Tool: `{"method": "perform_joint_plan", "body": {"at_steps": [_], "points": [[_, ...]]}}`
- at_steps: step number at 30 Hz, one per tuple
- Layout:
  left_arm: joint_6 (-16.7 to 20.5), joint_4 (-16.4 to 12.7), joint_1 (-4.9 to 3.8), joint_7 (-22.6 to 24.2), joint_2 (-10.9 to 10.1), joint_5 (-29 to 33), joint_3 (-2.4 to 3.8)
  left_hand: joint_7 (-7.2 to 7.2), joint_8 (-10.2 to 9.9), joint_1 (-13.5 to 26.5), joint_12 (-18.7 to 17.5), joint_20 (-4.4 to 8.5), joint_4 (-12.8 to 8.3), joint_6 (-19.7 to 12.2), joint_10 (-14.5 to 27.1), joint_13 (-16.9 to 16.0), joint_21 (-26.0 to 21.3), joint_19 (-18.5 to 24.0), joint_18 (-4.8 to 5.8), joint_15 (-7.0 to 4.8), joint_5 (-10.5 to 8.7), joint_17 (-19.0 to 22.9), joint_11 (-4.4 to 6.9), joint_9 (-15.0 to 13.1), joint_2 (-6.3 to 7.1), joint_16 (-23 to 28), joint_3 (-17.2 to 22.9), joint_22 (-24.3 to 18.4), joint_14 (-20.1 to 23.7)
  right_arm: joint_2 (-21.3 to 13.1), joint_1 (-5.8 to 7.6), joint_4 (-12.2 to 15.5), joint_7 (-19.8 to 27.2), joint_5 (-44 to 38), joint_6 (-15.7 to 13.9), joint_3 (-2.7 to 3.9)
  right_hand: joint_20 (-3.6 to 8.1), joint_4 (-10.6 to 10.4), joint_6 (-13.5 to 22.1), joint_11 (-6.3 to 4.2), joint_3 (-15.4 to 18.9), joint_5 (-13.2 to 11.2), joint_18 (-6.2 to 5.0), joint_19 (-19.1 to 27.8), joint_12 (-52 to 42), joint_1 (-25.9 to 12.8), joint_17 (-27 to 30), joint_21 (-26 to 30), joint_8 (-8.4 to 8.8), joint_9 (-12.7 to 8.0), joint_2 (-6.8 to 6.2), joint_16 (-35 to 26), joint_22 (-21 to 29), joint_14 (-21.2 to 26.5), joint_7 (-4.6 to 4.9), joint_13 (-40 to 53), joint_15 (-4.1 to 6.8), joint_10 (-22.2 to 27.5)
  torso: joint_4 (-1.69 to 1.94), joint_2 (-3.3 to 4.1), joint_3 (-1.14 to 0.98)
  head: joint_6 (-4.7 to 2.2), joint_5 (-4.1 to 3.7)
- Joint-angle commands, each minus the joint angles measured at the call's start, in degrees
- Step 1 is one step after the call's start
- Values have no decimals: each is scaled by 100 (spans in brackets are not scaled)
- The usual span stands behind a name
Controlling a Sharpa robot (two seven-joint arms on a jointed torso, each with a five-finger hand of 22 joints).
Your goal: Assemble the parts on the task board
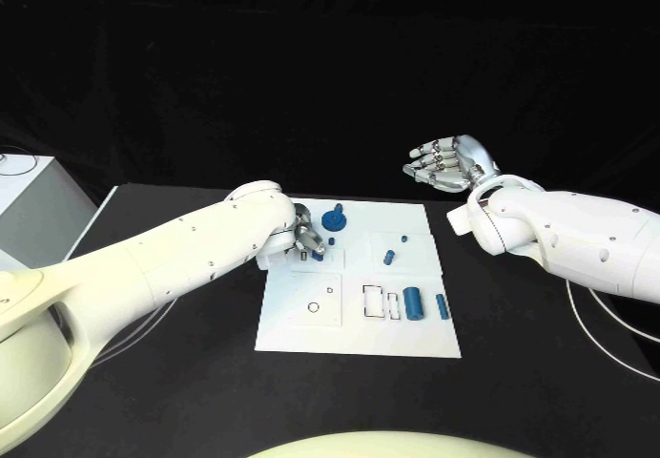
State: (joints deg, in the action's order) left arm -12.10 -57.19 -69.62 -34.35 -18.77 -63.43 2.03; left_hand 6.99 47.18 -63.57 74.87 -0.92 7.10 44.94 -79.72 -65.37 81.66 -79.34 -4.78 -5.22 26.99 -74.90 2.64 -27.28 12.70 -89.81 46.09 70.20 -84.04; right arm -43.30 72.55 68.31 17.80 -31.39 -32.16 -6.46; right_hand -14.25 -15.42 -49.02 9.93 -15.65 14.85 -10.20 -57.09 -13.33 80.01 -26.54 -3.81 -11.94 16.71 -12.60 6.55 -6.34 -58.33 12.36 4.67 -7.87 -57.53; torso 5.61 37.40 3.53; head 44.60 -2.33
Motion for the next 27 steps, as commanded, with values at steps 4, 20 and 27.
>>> {"method": "perform_joint_plan", "body": {"at_steps": [4,20,27], "points": [[-307,3,34,-69,26,-3,-21,-587,-15,-16,51,18,-298,691,-93,-60,42,-56,73,-57,-41,-1510,25,-2042,-135,-19,194,54,-596,1,-2,7,45,-20,70,1,-3,-4,-44,31,39,30,-40,49,19,7,5,5,31,-9,53,-27,5,38,142,-5,-3,-21,-3,1,3,11,-3],[-235,65,33,-82,84,72,-20,-631,-141,14,24,53,-224,846,-132,-67,49,-83,82,-91,-174,-1510,61,-2109,-286,-19,-90,91,-596,1,-2,10,45,-20,73,1,-5,-3,-45,31,47,33,-40,50,19,11,16,3,38,-10,56,-34,19,36,142,-19,-4,-20,-3,4,0,32,-18],[-179,84,34,-82,110,110,-20,-663,-254,6,9,74,-167,925,-158,-81,53,-104,88,-113,-516,-1510,86,-2170,-387,-19,-351,118,-596,3,-2,6,44,-20,78,1,-5,-3,-46,32,50,34,-40,51,20,13,22,3,41,-10,57,-37,24,36,142,-25,-5,-19,-2,3,-1,40,-34]]}}
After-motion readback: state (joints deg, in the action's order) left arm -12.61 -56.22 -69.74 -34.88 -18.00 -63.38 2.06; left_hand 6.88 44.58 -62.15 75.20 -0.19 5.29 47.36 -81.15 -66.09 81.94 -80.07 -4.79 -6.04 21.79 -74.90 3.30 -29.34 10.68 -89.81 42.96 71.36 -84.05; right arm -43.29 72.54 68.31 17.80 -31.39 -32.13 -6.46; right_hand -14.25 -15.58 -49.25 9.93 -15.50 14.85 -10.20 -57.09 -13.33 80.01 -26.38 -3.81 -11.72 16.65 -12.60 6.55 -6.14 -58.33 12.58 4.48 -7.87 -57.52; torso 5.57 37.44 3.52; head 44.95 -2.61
